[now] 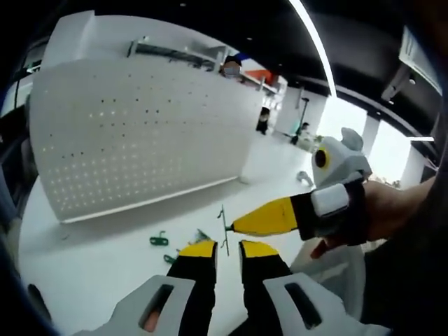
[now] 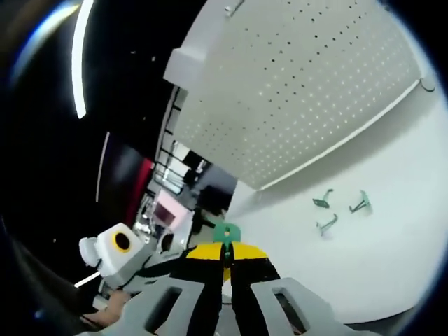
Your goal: Insert the hook assembly into the mounting plate slot until the hook locks in place.
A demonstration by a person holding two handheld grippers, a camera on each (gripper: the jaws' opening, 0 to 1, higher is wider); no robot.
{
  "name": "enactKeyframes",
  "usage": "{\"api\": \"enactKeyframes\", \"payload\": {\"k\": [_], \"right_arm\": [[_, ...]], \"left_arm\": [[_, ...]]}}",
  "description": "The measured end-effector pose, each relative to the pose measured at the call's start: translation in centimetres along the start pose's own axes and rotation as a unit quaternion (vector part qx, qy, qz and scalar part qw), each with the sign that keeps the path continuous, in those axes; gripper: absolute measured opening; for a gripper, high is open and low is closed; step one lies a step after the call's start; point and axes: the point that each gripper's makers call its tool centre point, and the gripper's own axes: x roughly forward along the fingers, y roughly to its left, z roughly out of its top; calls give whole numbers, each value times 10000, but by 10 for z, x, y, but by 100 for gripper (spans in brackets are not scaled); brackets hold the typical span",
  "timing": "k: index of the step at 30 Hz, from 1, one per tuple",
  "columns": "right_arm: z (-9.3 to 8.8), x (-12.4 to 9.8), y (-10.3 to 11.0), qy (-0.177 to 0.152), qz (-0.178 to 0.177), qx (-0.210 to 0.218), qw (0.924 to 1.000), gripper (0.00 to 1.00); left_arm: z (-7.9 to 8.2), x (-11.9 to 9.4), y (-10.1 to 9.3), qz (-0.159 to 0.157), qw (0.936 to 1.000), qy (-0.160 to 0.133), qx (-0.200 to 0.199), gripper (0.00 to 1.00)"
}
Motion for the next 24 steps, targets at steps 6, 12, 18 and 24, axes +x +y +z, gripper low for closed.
{"api": "enactKeyframes", "payload": {"k": [6, 12, 18, 24], "right_arm": [[-1, -1, -1, 82, -113, -456, 9989, 0], [0, -2, -1, 64, -105, -515, 9986, 0], [-1, -2, -3, 128, -177, -801, 9965, 0], [-4, -1, -3, 245, -294, -1351, 9901, 0]], "left_arm": [[-1, -1, -3, -149, 9998, 26, -130, 30], [-3, -4, -5, -128, 9998, 88, 78, 35], [-9, -7, -11, -219, 9995, 184, 127, 47], [-12, -9, -23, -420, 9989, 199, 64, 56]]}}
